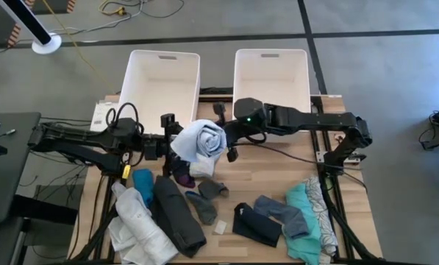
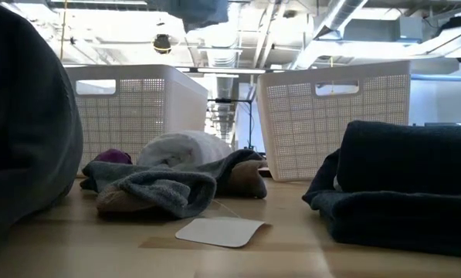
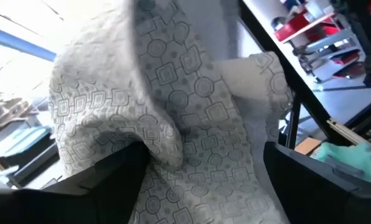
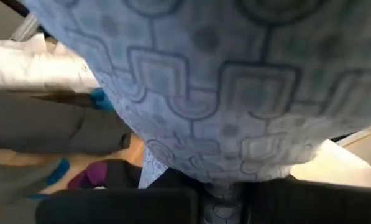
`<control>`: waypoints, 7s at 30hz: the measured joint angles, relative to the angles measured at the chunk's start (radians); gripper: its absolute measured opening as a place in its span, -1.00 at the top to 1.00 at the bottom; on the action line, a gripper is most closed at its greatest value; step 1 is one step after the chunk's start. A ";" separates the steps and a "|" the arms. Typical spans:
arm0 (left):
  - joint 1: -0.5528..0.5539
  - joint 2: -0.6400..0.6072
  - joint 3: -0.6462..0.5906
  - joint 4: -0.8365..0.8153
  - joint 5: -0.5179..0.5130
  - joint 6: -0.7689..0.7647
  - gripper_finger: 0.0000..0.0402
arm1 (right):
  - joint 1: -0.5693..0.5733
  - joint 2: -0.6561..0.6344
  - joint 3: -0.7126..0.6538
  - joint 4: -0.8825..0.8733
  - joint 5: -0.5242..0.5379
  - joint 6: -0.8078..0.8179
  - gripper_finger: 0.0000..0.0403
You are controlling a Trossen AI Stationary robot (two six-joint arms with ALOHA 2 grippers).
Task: Sort clothes
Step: Put the rolled light blue polo shirt into the left white bin, then put the white polo shirt into the right white bin
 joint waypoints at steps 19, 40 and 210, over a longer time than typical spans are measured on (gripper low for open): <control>-0.001 0.020 0.003 -0.019 -0.114 -0.114 -0.60 | 0.060 -0.016 -0.002 -0.015 0.081 -0.110 0.78; 0.000 0.122 0.067 -0.050 -0.133 0.002 0.42 | 0.061 -0.017 0.013 -0.037 0.135 -0.063 0.55; -0.036 -0.251 0.021 -1.665 0.309 -0.652 -0.29 | 0.154 -0.262 0.014 -0.716 0.499 0.731 -0.15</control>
